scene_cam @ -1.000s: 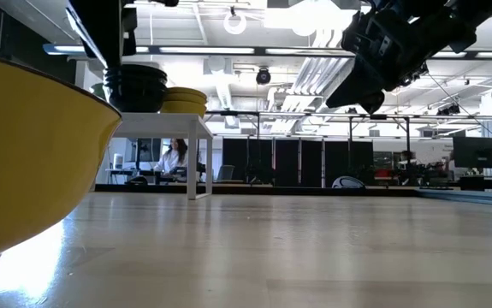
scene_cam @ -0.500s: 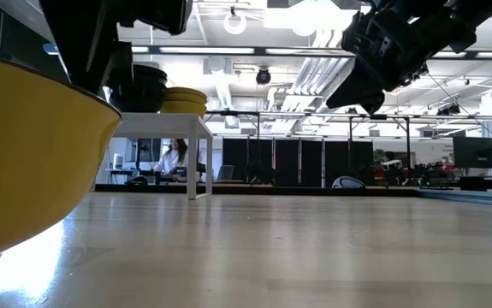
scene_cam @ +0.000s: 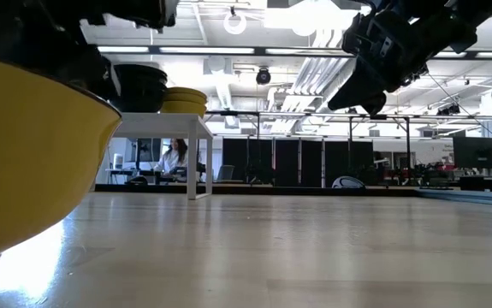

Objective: Pick & Place Mini bowls
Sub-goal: Stack the yellow patterned bowl on the yellow patterned bowl on the shelf

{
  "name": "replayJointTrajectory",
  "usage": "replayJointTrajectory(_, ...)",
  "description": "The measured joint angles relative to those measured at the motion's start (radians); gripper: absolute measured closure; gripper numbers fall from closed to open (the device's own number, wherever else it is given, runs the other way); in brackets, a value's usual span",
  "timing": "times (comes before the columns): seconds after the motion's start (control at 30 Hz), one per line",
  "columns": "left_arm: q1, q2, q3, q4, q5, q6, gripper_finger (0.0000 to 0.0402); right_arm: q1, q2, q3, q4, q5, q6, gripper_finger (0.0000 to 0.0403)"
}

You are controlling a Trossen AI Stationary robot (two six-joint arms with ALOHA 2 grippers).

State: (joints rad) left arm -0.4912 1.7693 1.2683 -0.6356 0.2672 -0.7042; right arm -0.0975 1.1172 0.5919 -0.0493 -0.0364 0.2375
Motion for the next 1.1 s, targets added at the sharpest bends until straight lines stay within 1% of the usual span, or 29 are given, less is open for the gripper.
replayJointTrajectory(0.07, -0.005, 0.035, 0.003, 0.033, -0.015, -0.013, 0.0245, 0.000, 0.000, 0.000, -0.006, 0.000, 0.000, 0.0402)
replayJointTrajectory(0.2, -0.018, 0.051, 0.001, -0.011, -0.047, -0.031, 0.0270, 0.000, 0.000, 0.000, -0.007, 0.001, -0.001, 0.0401)
replayJointTrajectory(0.33, -0.022, 0.080, 0.002, 0.000, -0.057, -0.034, 0.0305, 0.000, 0.000, 0.000, -0.009, 0.001, -0.002, 0.0402)
replayJointTrajectory(0.57, -0.020, 0.075, 0.001, 0.007, -0.066, -0.025, 0.0382, 0.000, 0.000, 0.000, -0.016, 0.000, -0.002, 0.0401)
replayJointTrajectory(0.67, -0.019, 0.075, 0.001, 0.008, -0.068, -0.027, 0.0398, 0.000, 0.000, 0.000, -0.015, 0.000, -0.002, 0.0402)
replayJointTrajectory(0.73, -0.018, 0.075, 0.001, 0.004, -0.058, -0.030, 0.0394, 0.000, 0.000, 0.000, -0.015, 0.000, -0.003, 0.0401)
replayJointTrajectory(0.8, -0.018, 0.075, 0.002, -0.001, -0.039, -0.032, 0.0381, 0.000, 0.000, 0.000, -0.014, 0.001, -0.003, 0.0401)
replayJointTrajectory(1.0, -0.019, 0.056, 0.003, -0.025, 0.043, -0.034, 0.0319, 0.000, 0.000, 0.000, -0.014, 0.001, -0.003, 0.0402)
replayJointTrajectory(1.1, -0.019, 0.032, 0.003, -0.040, 0.063, -0.034, 0.0290, 0.000, 0.000, 0.000, -0.014, 0.001, -0.003, 0.0401)
